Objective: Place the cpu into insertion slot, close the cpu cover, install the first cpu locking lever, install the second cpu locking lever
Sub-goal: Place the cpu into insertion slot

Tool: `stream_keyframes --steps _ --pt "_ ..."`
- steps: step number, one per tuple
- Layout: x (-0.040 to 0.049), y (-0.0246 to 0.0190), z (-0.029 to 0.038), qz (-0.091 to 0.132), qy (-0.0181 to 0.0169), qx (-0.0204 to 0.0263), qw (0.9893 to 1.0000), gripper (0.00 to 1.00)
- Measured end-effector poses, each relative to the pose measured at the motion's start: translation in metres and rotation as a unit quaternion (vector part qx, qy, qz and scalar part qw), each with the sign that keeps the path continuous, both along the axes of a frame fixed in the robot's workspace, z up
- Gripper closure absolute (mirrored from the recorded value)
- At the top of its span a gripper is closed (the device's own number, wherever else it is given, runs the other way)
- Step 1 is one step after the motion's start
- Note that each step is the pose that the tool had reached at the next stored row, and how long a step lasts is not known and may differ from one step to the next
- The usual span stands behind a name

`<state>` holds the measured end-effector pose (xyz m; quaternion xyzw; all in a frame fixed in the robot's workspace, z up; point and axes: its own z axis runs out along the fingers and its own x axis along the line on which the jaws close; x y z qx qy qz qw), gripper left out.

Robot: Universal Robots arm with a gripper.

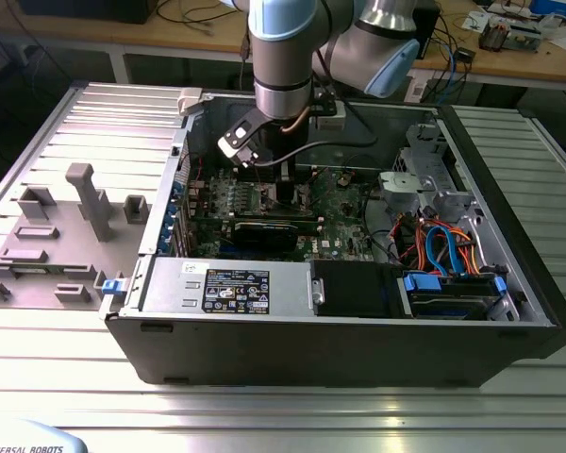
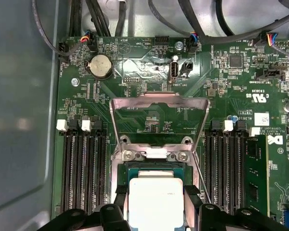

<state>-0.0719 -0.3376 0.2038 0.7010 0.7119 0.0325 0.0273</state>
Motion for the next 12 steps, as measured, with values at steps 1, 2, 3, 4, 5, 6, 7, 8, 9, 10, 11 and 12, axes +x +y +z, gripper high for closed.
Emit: stream_keyframes --steps 1,2,3,4,5,6,7,8,9,10,11,12 --pt "0.0000 0.0000 -0.0003 0.000 0.0000 0.0000 1.0000 0.46" --pt "0.0000 0.0000 -0.0008 -0.001 0.0000 0.0000 1.0000 0.46" --pt "0.0000 0.0001 -0.0009 -0.002 0.0000 0.0000 1.0000 0.46" --pt "0.0000 0.0004 -0.0010 -0.004 -0.0001 0.0001 1.0000 0.46" --pt "0.0000 0.0008 -0.0011 -0.004 -0.0001 0.0001 1.0000 0.46" --pt "0.0000 0.0011 -0.0013 -0.004 -0.0001 0.0001 1.0000 0.46" --pt "0.0001 0.0015 -0.0020 -0.004 -0.0001 0.0001 1.0000 0.46" --pt "0.0000 0.0016 -0.0030 -0.004 0.0000 0.0000 1.0000 0.46" --pt "0.0000 0.0017 -0.0052 -0.006 0.0000 0.0000 1.0000 0.46" --pt "-0.0001 0.0016 -0.0062 -0.009 0.0001 -0.0007 1.0000 0.46" --pt "0.0000 0.0017 -0.0075 -0.013 0.0000 -0.0005 0.9999 0.46" --pt "0.0000 0.0017 -0.0076 -0.013 0.0000 -0.0005 0.9999 0.46"
